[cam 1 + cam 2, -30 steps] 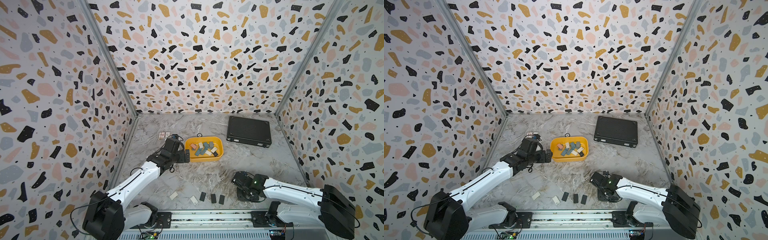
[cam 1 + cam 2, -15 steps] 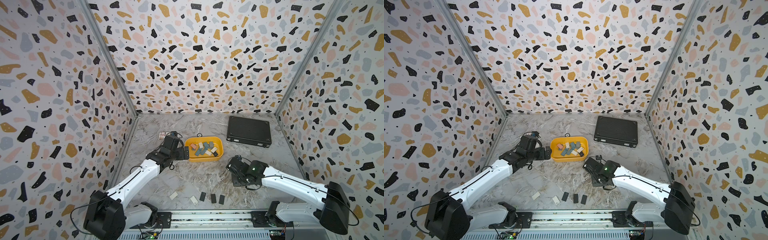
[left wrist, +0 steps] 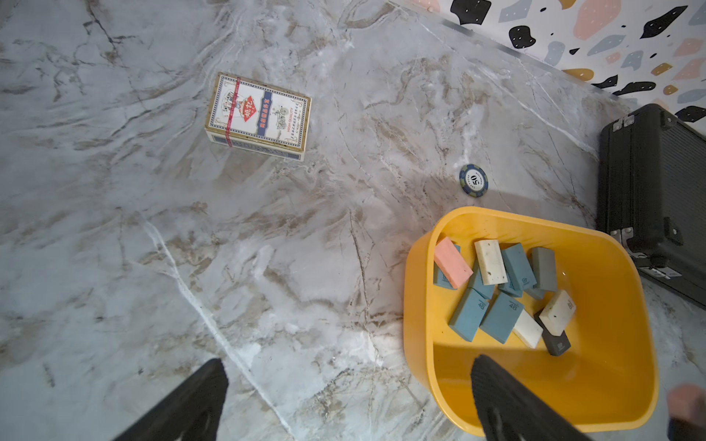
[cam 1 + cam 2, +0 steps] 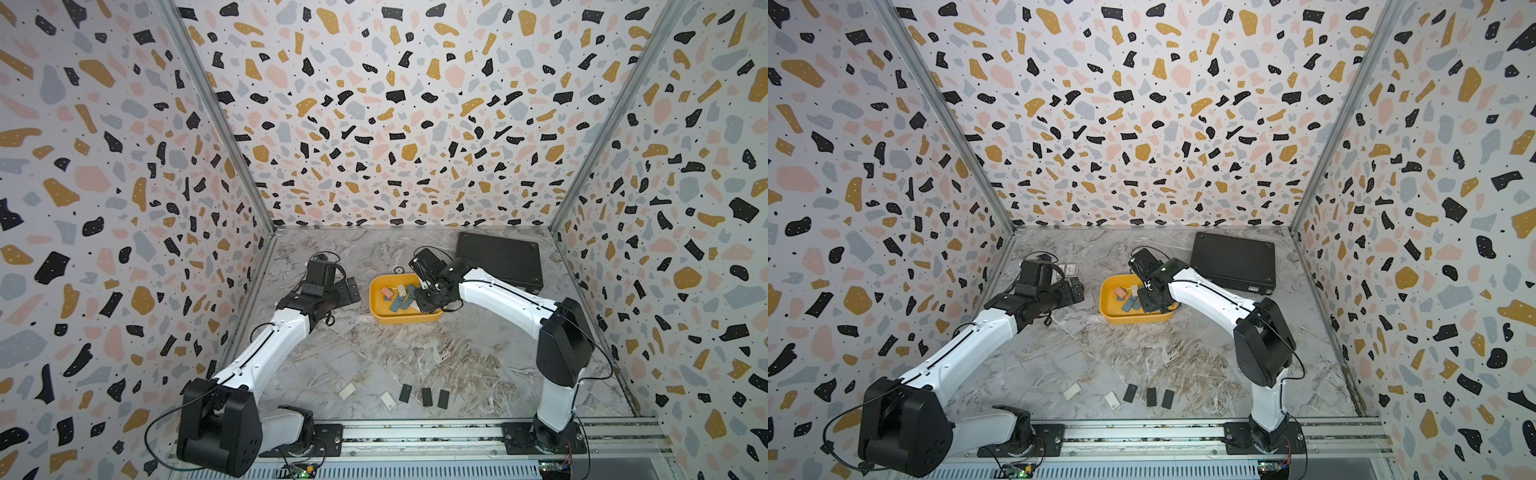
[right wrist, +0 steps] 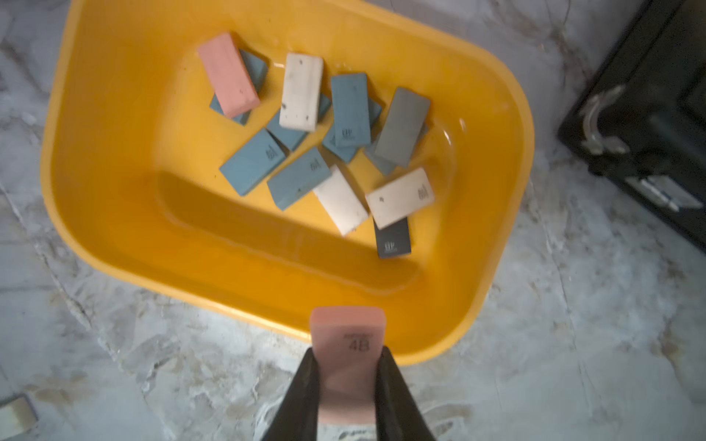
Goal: Put the eraser in the storage box
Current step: Place the eraser in the storage box.
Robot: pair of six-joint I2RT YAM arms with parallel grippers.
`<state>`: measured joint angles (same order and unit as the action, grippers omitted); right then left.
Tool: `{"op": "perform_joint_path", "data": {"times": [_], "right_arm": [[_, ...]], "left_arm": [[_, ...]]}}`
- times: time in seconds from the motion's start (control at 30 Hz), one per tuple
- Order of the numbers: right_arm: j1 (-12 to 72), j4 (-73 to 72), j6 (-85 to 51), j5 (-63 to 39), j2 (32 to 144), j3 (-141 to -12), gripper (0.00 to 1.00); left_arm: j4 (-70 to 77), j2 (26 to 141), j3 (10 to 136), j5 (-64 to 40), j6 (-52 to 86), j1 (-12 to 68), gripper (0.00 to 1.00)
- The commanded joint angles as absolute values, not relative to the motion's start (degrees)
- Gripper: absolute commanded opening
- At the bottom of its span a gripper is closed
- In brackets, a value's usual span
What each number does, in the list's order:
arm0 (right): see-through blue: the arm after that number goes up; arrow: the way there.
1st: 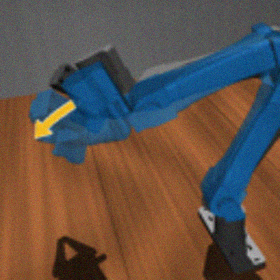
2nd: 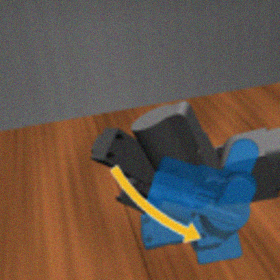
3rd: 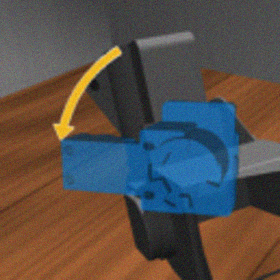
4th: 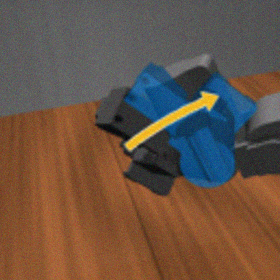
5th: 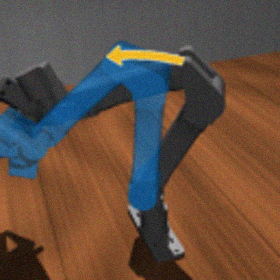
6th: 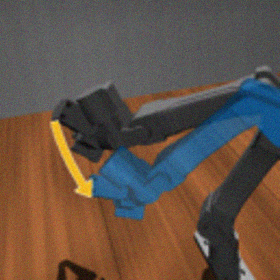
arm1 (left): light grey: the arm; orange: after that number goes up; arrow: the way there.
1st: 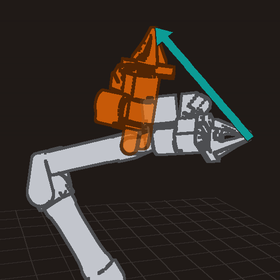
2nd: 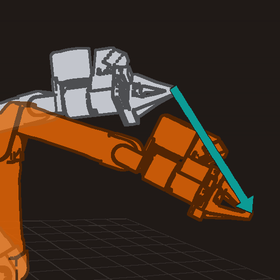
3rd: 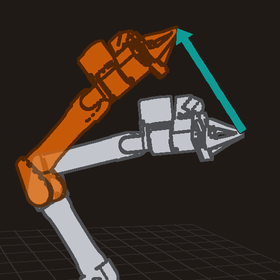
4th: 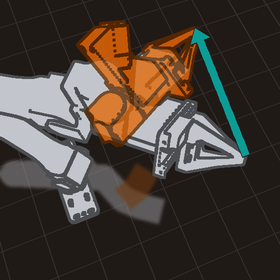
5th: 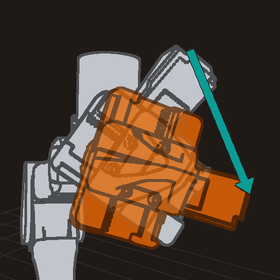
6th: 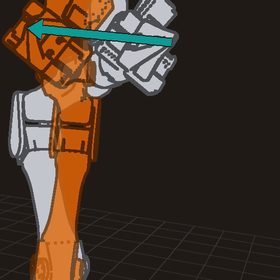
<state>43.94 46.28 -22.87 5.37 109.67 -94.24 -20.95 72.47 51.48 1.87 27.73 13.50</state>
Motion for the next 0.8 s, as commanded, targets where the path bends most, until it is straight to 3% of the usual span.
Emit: {"op": "perform_joint_path", "data": {"times": [0.0, 0.27, 0.77], "right_arm": [[42.13, 46.87, -17.94, 1.79, 113.73, -100.74, 0.18], [40.05, 47.49, -16.16, 0.77, 124.66, -110.57, 0.18], [36.15, 46.76, -15.97, 1.43, 128.64, -112.67, 0.19]], "left_arm": [[-19.90, 72.46, 52.13, 1.48, 27.80, 12.81, 1.00], [-21.04, 74.23, 52.73, 0.99, 27.80, 12.00, 1.00], [-21.75, 77.16, 54.58, -0.83, 27.72, 11.69, 1.00]]}}
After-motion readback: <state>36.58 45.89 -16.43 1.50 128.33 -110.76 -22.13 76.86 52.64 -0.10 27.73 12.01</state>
